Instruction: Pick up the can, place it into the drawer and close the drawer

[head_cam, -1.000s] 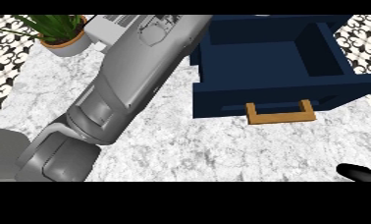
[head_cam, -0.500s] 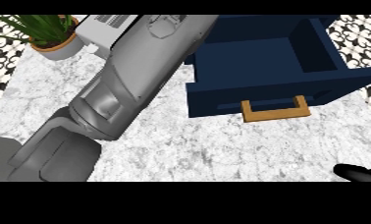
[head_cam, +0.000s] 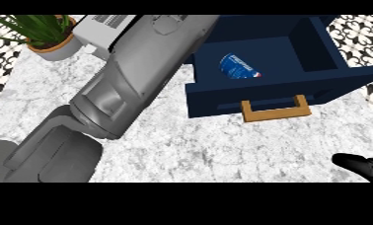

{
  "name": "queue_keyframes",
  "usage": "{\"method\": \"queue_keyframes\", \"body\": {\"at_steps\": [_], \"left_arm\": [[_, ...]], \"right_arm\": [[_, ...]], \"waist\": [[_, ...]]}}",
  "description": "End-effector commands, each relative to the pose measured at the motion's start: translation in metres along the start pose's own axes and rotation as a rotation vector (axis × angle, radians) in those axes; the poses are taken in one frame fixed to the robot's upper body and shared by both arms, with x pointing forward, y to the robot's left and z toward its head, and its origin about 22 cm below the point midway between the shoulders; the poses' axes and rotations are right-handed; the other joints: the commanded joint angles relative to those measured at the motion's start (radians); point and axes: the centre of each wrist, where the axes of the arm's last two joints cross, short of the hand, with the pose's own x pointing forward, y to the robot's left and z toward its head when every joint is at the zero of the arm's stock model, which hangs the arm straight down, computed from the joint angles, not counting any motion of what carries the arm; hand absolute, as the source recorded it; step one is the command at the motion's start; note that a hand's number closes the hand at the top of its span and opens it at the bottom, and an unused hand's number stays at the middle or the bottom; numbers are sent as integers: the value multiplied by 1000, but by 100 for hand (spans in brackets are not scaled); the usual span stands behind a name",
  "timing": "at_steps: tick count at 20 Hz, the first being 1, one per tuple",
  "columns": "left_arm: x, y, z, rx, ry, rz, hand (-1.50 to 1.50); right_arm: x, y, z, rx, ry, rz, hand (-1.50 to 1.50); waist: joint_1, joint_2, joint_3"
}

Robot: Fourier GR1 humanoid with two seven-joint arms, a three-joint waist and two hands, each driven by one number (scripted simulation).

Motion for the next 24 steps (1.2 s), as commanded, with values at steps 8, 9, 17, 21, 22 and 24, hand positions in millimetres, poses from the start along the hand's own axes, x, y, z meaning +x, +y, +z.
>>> {"method": "queue_keyframes", "body": {"at_steps": [8, 9, 17, 21, 22, 24], "left_arm": [[9, 0, -2, 27, 32, 104, -150], [-4, 3, -2, 28, 21, 110, -150], [3, 3, -4, 2, -11, 125, -150], [12, 0, -3, 24, -20, 102, -150], [21, -3, -1, 25, -21, 109, -150], [16, 1, -5, 33, -19, 86, -150]], "right_arm": [[-3, 7, -20, 130, -119, 285, -150], [7, 14, -29, 128, -165, 305, -150], [-23, 41, -50, 185, -165, 582, -150], [-44, 66, -70, 229, -162, 672, -150], [-49, 83, -77, 232, -177, 698, -150], [-47, 82, -75, 262, -174, 748, -150]], "waist": [[7, 4, 0], [2, 8, -1], [60, -2, -2], [75, -5, -1], [82, -3, -1], [75, -9, -2]]}}
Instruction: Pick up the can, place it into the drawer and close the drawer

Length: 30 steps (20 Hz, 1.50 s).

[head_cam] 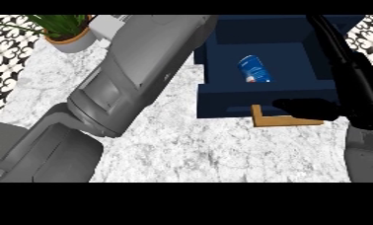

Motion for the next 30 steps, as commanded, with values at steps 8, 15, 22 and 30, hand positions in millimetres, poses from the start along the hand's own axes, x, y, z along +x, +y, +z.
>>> {"method": "queue_keyframes", "body": {"at_steps": [8, 15, 22, 30], "left_arm": [[2, 34, -16, -12, 4, 16, -150], [-3, 41, -16, 16, 21, -4, -150], [7, 74, -25, 19, 28, -10, -150], [5, 76, -17, 12, 21, -11, -150]], "right_arm": [[-38, 84, -32, 101, -21, 254, -150], [-59, 124, -57, 50, 12, 304, -150], [-65, 130, -93, -86, 67, 382, -150], [-62, 133, -123, -144, 53, 420, -150]], "waist": [[35, -7, 0], [62, -15, -1], [93, -17, -1], [113, -17, -1]]}}
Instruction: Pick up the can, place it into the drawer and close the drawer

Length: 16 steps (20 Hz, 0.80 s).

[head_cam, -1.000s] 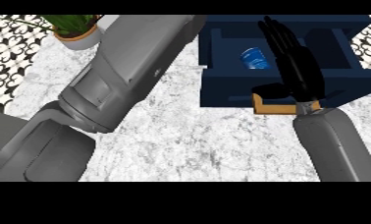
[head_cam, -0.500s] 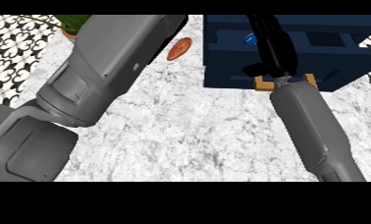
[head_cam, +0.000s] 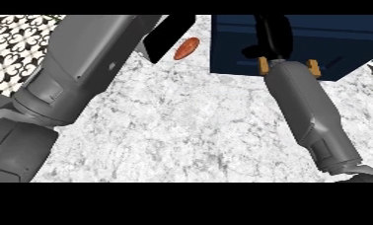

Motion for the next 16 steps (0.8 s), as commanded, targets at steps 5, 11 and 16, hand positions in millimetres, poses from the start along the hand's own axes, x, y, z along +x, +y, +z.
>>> {"method": "queue_keyframes", "body": {"at_steps": [5, 11, 16], "left_arm": [[-7, 10, 7, -11, 10, -7, -150], [-17, 33, 10, -19, 3, -6, -150], [-28, 51, 14, -38, 3, -6, -150]], "right_arm": [[2, -27, -47, -54, 6, 45, -150], [8, -33, -58, -80, 3, 2, -150], [26, -36, -67, -112, 11, -112, -150]], "waist": [[26, 1, 0], [47, 5, 0], [62, 8, 1]]}}
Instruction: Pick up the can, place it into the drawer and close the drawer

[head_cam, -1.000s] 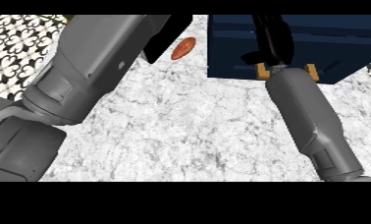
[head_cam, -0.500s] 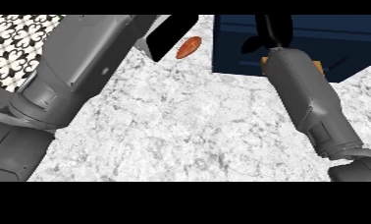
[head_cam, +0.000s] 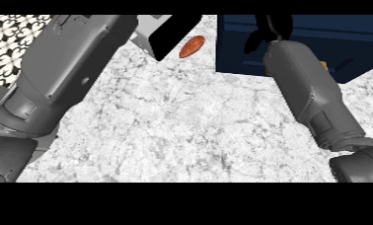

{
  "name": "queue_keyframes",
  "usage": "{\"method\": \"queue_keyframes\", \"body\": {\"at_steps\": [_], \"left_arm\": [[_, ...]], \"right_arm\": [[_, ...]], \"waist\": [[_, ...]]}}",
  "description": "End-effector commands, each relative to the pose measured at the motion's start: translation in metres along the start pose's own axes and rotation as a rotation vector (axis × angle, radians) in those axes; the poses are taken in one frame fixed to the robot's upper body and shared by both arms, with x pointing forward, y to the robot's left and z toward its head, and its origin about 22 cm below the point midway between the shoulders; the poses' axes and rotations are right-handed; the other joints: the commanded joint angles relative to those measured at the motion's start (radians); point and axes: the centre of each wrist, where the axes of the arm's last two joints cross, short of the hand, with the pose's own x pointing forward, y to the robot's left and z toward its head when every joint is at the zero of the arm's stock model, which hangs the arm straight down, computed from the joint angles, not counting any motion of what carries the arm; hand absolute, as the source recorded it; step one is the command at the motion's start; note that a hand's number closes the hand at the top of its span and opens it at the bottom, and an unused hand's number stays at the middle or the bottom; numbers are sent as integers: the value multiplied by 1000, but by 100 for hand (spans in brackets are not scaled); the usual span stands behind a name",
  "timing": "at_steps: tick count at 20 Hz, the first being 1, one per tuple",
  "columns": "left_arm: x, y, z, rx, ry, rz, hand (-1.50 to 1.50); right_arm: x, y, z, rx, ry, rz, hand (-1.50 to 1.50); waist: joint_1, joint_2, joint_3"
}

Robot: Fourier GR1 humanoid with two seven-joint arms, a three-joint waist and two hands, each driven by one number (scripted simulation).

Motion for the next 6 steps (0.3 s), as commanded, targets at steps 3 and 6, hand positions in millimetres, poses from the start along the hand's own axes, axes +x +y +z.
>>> {"method": "queue_keyframes", "body": {"at_steps": [3, 6], "left_arm": [[2, 12, 7, -22, -7, 7, -150], [-11, 33, 9, -7, -3, 15, -150]], "right_arm": [[27, -26, -30, -153, -24, -165, -150], [26, -34, -36, -138, -36, -183, -150]], "waist": [[25, -11, -6], [15, -13, -8]]}}
